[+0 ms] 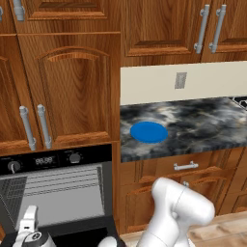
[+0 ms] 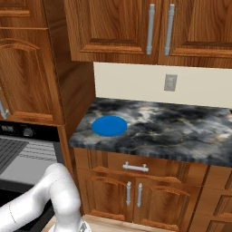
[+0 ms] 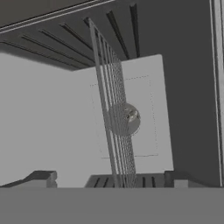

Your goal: Take the fish from the oven and place it on the plate on the counter.

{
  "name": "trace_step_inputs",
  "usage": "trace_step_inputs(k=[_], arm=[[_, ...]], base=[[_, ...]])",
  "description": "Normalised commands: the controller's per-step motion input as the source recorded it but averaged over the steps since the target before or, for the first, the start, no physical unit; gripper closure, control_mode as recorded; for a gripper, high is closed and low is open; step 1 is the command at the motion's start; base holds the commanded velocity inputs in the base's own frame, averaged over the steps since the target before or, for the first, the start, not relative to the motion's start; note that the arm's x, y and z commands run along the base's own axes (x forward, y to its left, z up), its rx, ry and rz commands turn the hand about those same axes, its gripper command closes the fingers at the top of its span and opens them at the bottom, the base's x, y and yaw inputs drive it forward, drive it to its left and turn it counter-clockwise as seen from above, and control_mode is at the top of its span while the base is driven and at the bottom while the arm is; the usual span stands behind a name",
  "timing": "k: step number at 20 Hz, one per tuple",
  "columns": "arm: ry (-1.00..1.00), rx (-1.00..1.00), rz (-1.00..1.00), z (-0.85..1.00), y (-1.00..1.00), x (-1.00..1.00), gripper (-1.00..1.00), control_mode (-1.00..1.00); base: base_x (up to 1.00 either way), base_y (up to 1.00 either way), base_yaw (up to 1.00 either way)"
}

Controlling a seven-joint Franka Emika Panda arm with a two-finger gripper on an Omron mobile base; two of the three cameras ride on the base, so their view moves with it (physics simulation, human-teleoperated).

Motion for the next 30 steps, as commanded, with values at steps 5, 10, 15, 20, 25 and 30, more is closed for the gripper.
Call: trace_step_inputs(k=[5,10,15,20,25,30], arm=[[-0.12,-0.01,-0.09,-0.46,0.01,0.32,-1.0,-1.0],[-0.04,0.0,0.0,-0.23,-0.03,0.33,-1.0,-1.0],[-0.08,0.0,0.0,-0.28,-0.06,0.21,-1.0,-1.0],[-0.18,0.0,0.0,-0.58,-0.04,0.32,-1.0,-1.0],[-0.21,-0.01,0.0,-0.75,-0.02,0.21,-1.0,-1.0],[-0.16,-0.01,0.0,-0.61,0.0,0.05,-1.0,-1.0]], base=[[0.0,0.0,0.0],[0.0,0.0,0.0],[0.0,0.0,0.0],[0.0,0.0,0.0],[0.0,0.0,0.0],[0.0,0.0,0.0]])
